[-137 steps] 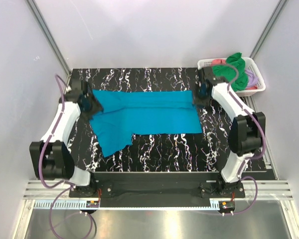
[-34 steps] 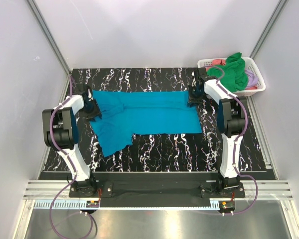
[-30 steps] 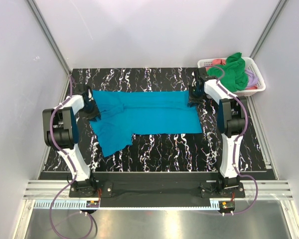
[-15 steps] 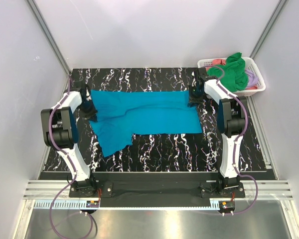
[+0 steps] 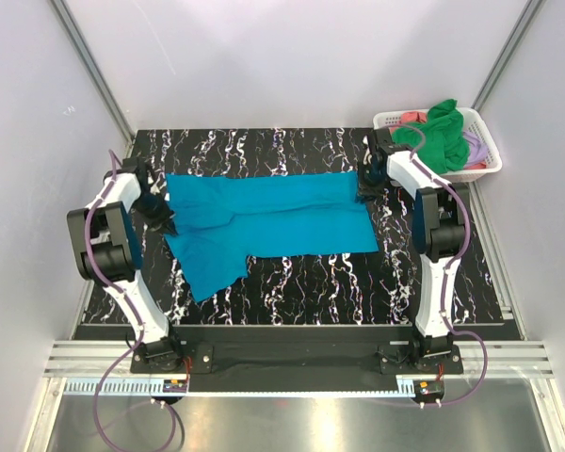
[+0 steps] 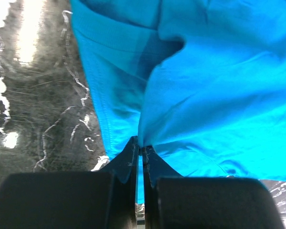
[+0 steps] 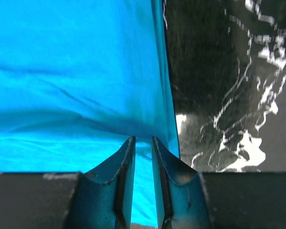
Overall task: Fold and stack the t-shirts
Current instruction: Fold the tshirt
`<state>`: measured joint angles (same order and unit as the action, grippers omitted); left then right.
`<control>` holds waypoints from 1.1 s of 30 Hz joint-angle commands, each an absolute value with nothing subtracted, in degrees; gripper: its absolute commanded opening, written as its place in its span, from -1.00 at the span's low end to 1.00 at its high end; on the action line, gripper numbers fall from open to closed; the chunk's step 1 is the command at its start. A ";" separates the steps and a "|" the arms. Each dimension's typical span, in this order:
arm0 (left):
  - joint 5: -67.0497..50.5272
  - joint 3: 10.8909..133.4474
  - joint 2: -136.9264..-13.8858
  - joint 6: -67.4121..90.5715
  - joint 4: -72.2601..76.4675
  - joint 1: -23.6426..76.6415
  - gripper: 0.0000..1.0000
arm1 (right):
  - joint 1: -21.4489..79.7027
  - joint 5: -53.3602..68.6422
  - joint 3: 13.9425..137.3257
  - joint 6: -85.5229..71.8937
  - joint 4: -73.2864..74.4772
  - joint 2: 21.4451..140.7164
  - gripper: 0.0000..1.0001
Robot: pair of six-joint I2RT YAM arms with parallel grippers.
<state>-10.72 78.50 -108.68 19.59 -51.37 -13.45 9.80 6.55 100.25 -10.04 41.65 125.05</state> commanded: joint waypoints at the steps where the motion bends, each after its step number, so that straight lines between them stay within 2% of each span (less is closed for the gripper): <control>1: -13.36 80.77 -108.89 20.21 -51.95 -13.27 -0.93 | 9.93 6.15 98.09 -9.32 41.22 119.80 -0.46; 4: -11.16 80.69 -109.42 20.21 -51.85 -13.27 -1.00 | 9.93 6.76 94.49 -9.49 40.08 117.79 -0.47; 10: -9.68 81.03 -109.42 19.86 -52.99 -13.36 -1.00 | 9.93 6.24 88.51 -9.23 37.71 115.40 -0.47; 18: -5.19 84.37 -110.56 19.95 -55.98 -13.54 -1.00 | 10.02 5.01 90.88 -9.40 39.02 117.33 -0.53; 23: -5.01 84.81 -112.94 19.51 -55.90 -13.62 -1.00 | 10.02 5.97 93.07 -11.06 40.78 114.62 -0.56; 26: -5.10 84.29 -113.73 19.69 -55.46 -13.62 -1.00 | 10.98 7.47 93.87 -12.04 39.38 113.47 -0.54; 30: -3.87 83.15 -114.26 19.60 -54.67 -13.62 -1.00 | 12.39 8.09 95.36 -12.66 38.14 118.37 -0.51; 33: -1.41 83.58 -115.48 18.90 -55.02 -13.71 -1.00 | 12.57 5.63 96.33 -13.62 38.06 120.23 -0.40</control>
